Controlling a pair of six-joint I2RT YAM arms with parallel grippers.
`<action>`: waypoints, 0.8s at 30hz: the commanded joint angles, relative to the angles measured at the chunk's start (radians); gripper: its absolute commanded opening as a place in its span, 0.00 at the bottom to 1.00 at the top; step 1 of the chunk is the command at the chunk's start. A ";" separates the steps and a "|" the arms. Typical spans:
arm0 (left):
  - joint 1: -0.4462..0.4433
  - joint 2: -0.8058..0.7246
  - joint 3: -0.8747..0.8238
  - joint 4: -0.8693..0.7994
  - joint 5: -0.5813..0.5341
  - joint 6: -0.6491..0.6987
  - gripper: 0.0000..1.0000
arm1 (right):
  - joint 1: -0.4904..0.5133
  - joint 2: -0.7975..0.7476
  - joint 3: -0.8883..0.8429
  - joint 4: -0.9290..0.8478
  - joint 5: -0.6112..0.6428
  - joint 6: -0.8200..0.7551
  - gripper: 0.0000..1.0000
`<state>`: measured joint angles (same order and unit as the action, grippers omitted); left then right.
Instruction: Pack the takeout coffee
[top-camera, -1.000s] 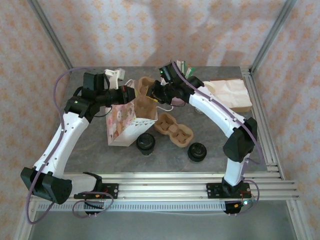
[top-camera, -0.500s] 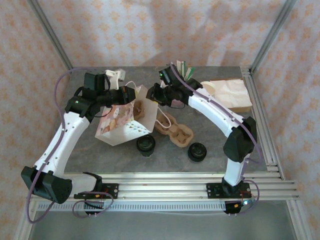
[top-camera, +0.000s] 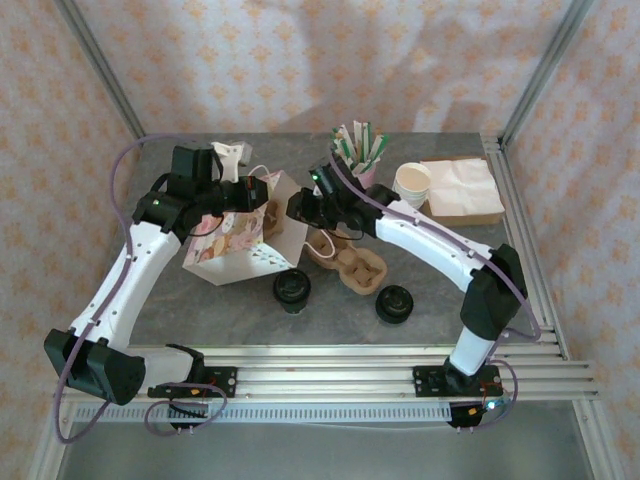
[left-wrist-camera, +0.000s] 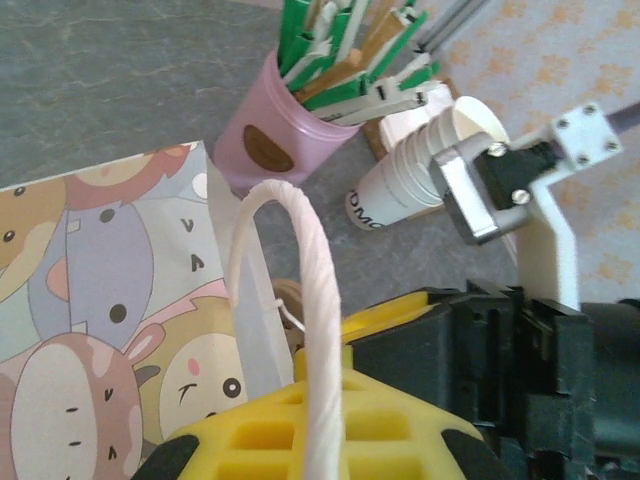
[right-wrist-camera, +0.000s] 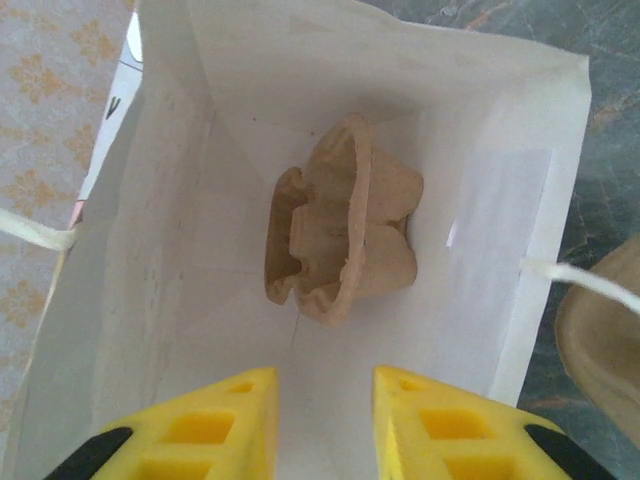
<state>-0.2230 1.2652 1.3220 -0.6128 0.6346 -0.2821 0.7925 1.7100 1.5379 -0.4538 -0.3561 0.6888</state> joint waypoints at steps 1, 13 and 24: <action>-0.007 -0.021 -0.011 -0.031 -0.082 0.011 0.05 | 0.022 -0.001 -0.041 0.137 0.057 0.053 0.30; -0.007 -0.023 0.001 -0.008 -0.039 0.005 0.06 | 0.027 0.103 -0.064 0.299 0.048 0.176 0.29; -0.006 -0.027 0.002 0.003 -0.015 0.019 0.06 | 0.024 0.186 -0.070 0.391 0.072 0.276 0.33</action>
<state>-0.2230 1.2652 1.3136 -0.6388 0.6014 -0.2848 0.8173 1.8694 1.4769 -0.1314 -0.3096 0.9237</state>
